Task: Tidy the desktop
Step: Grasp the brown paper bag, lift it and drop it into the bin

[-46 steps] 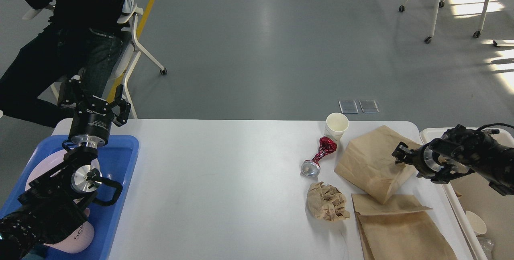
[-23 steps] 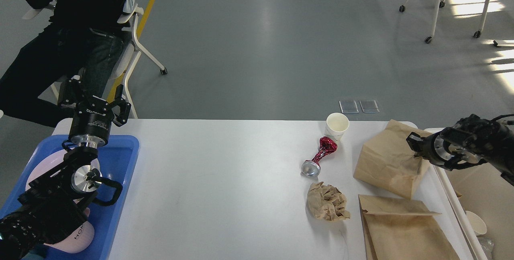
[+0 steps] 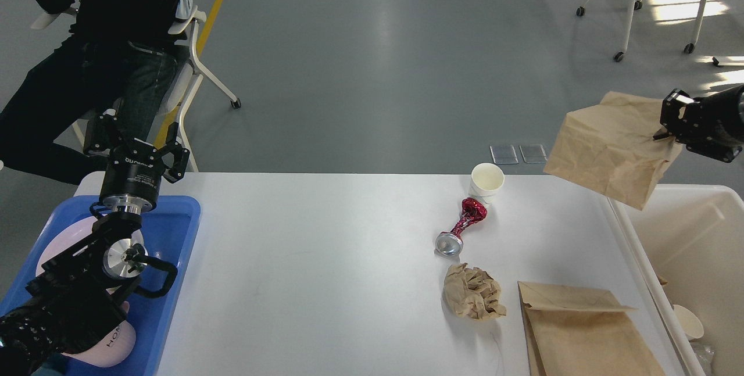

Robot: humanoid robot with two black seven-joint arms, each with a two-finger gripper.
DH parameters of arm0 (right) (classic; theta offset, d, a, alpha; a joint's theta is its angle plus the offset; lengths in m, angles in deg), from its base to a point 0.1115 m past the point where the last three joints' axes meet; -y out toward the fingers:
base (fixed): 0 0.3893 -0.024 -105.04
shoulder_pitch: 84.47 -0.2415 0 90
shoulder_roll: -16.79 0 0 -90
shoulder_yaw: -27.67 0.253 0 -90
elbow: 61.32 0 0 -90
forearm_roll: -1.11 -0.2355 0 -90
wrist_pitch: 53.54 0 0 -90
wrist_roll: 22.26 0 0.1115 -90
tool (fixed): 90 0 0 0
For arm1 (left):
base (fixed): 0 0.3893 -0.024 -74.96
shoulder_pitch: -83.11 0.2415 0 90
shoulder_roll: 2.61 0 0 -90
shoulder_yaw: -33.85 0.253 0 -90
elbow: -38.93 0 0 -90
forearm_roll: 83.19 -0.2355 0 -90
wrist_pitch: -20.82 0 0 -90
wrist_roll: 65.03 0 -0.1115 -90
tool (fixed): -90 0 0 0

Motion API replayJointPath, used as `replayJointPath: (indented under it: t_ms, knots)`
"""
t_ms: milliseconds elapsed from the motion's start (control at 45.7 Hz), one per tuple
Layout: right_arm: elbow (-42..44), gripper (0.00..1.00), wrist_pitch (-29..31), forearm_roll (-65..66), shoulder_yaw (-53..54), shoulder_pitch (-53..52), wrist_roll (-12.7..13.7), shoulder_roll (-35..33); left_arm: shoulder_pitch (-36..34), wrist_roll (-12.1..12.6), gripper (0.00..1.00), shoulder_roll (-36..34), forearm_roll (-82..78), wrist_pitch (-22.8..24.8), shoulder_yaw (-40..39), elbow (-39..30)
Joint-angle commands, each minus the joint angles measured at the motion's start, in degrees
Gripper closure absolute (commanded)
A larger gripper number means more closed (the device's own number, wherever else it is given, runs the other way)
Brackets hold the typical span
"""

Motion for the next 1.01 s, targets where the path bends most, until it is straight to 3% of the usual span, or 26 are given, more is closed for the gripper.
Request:
replayJointPath:
  t_ms: [0,153,350,482,744,985]
  knots:
    - [0.0,1.00,6.2,-0.1,0.2,-6.7,0.0,-1.9,0.0,0.0,0.03,0.0,0.0,0.0,0.0,0.0]
    - [0.1,1.00,8.0,0.0,0.2,-9.3,0.0,-2.7,0.0,0.0,0.03,0.0,0.0,0.0,0.0,0.0]
    - [2.6,1.00,4.9,0.6,-0.2,-5.4,0.1,-2.6,0.0,0.0,0.03,0.0,0.1,-0.1,0.0,0.0]
    - [7.1,1.00,-1.5,0.1,0.7,4.0,0.1,-2.5,0.0,0.0,0.03,0.0,0.0,0.0,0.0,0.0]
    - [9.3,1.00,-21.7,-0.2,1.1,21.0,0.1,-2.8,0.0,0.0,0.03,0.0,0.1,-0.1,0.0,0.0]
    - [13.0,1.00,-29.1,-0.2,1.3,31.4,0.2,-1.9,0.0,0.0,0.03,0.0,0.0,0.0,0.0,0.0]
